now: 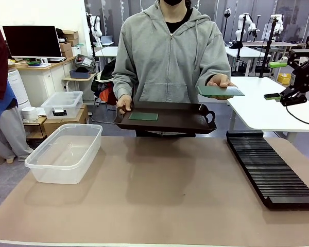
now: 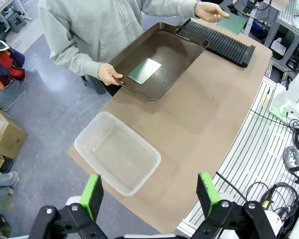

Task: Sort PCBs into racks and boxes based on the side picked up.
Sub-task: Pick up the Blank PCB handed by the Human, then if the short side of the Blank PCB is picked up, insert it into the PCB Rack ; if the long side is picked up, place it in the Organizing box.

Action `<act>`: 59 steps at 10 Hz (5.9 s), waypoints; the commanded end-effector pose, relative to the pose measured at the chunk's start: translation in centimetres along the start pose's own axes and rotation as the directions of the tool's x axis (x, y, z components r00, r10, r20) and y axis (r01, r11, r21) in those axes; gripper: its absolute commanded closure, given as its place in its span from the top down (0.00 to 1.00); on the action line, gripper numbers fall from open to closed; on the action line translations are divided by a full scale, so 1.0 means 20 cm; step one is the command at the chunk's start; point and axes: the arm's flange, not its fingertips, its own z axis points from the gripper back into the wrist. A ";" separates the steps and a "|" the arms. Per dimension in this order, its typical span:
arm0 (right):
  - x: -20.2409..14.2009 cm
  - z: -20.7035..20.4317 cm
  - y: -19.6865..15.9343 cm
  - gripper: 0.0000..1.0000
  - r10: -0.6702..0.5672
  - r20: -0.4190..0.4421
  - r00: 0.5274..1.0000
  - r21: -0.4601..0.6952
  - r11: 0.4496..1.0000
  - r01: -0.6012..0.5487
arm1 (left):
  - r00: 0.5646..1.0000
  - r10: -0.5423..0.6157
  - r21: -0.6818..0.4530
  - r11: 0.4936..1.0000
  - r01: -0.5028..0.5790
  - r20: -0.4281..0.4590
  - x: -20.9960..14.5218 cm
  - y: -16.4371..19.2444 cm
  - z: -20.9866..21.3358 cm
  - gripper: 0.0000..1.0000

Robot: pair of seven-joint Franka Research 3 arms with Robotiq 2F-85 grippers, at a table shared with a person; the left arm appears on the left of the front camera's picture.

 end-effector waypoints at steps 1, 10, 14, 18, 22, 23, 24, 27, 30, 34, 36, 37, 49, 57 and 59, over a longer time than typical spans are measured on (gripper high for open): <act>-0.03 0.01 0.01 1.00 -0.016 0.022 1.000 -0.004 1.000 0.017 | 1.000 0.006 -0.001 1.000 -0.006 0.002 0.00 0.00 0.00 1.00; 0.21 -0.29 -0.14 1.00 -0.076 -0.114 0.991 0.094 0.992 0.087 | 1.000 0.006 -0.001 1.000 -0.006 0.002 0.00 0.00 0.00 1.00; 0.26 -0.38 -0.16 1.00 -0.050 -0.161 0.986 0.123 0.990 0.070 | 1.000 0.006 -0.001 1.000 -0.006 0.002 0.00 0.00 0.00 1.00; 0.28 -0.41 -0.16 0.96 -0.024 -0.194 0.981 0.159 0.986 0.056 | 1.000 0.006 -0.001 1.000 -0.006 0.002 0.00 0.00 0.00 1.00; 0.29 -0.42 -0.15 0.00 0.005 -0.226 0.974 0.177 0.984 0.036 | 1.000 0.006 -0.001 1.000 -0.006 0.002 0.00 0.00 0.00 1.00; 0.29 -0.42 -0.15 0.00 0.007 -0.225 0.974 0.178 0.983 0.034 | 1.000 0.006 -0.001 1.000 -0.006 0.002 0.00 0.00 0.00 1.00; 0.30 -0.42 -0.16 0.00 0.005 -0.229 0.973 0.178 0.983 0.037 | 1.000 0.006 -0.001 1.000 -0.006 0.002 0.00 0.00 0.00 1.00; 0.31 -0.41 -0.17 0.00 -0.006 -0.249 0.968 0.180 0.982 0.052 | 1.000 0.006 -0.001 1.000 -0.006 0.002 0.00 0.00 0.00 1.00; 0.31 -0.41 -0.18 0.00 -0.017 -0.273 0.962 0.174 0.983 0.067 | 1.000 0.006 -0.001 1.000 -0.006 0.002 0.00 0.00 0.00 1.00; 0.29 -0.41 -0.16 0.00 -0.059 -0.265 0.962 0.146 0.984 0.101 | 1.000 0.006 -0.001 1.000 -0.006 0.002 0.00 0.00 0.00 1.00; 0.29 -0.42 -0.18 0.00 -0.027 -0.261 0.965 0.167 0.983 0.073 | 1.000 0.006 -0.001 1.000 -0.006 0.002 0.00 0.00 0.00 1.00; 0.29 -0.42 -0.18 0.00 -0.027 -0.261 0.965 0.167 0.983 0.073 | 1.000 0.006 -0.001 1.000 -0.006 0.002 0.00 0.00 0.00 1.00; 0.29 -0.42 -0.18 0.00 -0.027 -0.261 0.965 0.167 0.983 0.073 | 1.000 0.006 -0.001 1.000 -0.006 0.002 0.00 0.00 0.00 1.00; 0.37 -0.05 -0.12 0.02 0.475 -0.165 0.864 0.072 0.880 -0.470 | 1.000 0.006 -0.001 1.000 -0.006 0.002 0.00 0.00 0.00 1.00; 0.42 0.02 -0.11 0.02 0.626 -0.188 0.757 -0.004 0.770 -0.638 | 1.000 0.006 -0.001 1.000 -0.006 0.002 0.00 0.00 0.00 1.00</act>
